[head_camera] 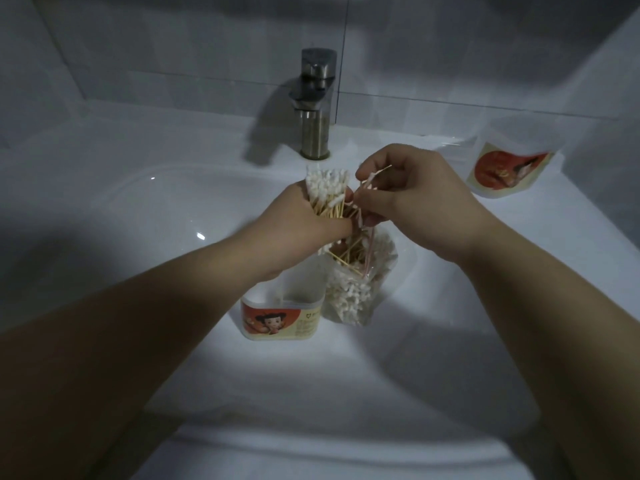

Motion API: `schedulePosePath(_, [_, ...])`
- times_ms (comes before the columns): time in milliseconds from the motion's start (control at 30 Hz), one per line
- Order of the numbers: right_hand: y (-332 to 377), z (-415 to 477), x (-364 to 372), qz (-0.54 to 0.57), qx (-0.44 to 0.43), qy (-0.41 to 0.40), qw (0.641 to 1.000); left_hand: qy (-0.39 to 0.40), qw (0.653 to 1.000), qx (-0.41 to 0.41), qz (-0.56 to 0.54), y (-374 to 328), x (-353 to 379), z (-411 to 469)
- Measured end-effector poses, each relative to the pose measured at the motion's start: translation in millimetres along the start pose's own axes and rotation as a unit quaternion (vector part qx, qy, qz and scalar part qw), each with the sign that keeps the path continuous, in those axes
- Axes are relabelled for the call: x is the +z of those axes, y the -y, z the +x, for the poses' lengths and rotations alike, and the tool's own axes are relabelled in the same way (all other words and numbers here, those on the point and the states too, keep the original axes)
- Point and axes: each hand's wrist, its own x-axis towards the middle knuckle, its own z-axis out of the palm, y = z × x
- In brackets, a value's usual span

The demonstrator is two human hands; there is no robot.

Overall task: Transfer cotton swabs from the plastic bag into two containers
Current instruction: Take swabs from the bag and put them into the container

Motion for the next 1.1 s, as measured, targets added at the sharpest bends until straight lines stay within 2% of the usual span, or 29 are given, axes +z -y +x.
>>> schedulePosePath(200, [-0.6, 0.7, -1.7, 0.038, 0.025, -0.021, 0.999, 0.021, 1.0, 0.006, 0.009, -4.7, 0.8, -0.2])
schedulePosePath(400, [0.5, 2.4, -1.1, 0.143, 0.046, -0.027, 0.988, 0.013, 1.0, -0.01, 0.02, -3.6, 2.7, -1.7])
schedulePosePath(533, [-0.5, 4.9, -3.1, 0.151, 0.035, -0.071, 0.985, 0.01, 0.999, -0.019, 0.04, -2.4, 3.8, -0.9])
schedulePosePath(700, [0.7, 6.9, -7.3, 0.169, 0.009, -0.133, 0.977, -0.024, 0.999, -0.041, -0.02, -1.3, 6.0, 0.1])
schedulePosePath(1100, [1.1, 6.2, -2.2, 0.208, 0.011, -0.195, 0.959, -0.022, 0.999, -0.044, 0.006, -0.7, 5.7, 0.8])
